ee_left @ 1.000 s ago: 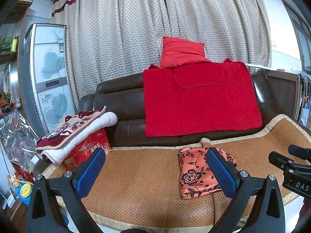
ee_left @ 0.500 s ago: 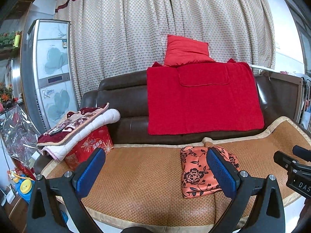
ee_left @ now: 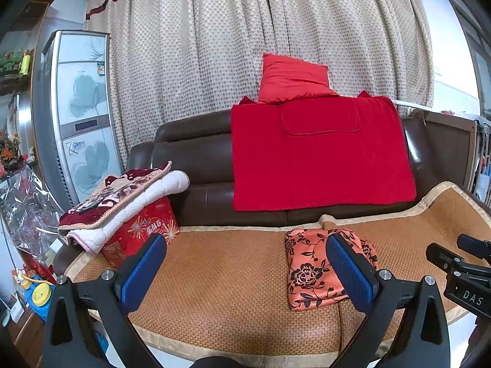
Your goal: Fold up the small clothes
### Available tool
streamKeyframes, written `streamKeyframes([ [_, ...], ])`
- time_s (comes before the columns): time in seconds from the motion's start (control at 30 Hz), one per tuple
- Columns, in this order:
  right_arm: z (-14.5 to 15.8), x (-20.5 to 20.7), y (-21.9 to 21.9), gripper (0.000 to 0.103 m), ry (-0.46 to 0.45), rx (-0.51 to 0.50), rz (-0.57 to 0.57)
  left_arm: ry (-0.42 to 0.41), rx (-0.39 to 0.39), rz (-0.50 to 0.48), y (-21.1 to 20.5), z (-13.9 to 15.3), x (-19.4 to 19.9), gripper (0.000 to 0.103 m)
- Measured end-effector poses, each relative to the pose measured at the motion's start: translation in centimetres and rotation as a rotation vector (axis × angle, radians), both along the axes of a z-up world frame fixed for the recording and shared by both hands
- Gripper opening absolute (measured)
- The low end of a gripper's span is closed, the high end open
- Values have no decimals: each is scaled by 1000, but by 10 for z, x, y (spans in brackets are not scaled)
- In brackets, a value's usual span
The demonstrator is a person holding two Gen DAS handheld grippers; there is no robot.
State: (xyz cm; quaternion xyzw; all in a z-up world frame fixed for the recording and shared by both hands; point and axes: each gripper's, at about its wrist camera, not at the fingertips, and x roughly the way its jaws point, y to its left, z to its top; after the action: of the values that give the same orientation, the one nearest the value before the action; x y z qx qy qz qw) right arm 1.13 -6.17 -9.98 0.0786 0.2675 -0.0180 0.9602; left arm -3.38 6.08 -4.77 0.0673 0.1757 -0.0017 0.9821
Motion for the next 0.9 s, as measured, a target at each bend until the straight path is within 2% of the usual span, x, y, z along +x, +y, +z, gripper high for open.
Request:
streamKeyframes([
  [0.9, 0, 0, 6, 77, 2, 9, -2, 14, -10, -10, 6, -6, 4, 103],
])
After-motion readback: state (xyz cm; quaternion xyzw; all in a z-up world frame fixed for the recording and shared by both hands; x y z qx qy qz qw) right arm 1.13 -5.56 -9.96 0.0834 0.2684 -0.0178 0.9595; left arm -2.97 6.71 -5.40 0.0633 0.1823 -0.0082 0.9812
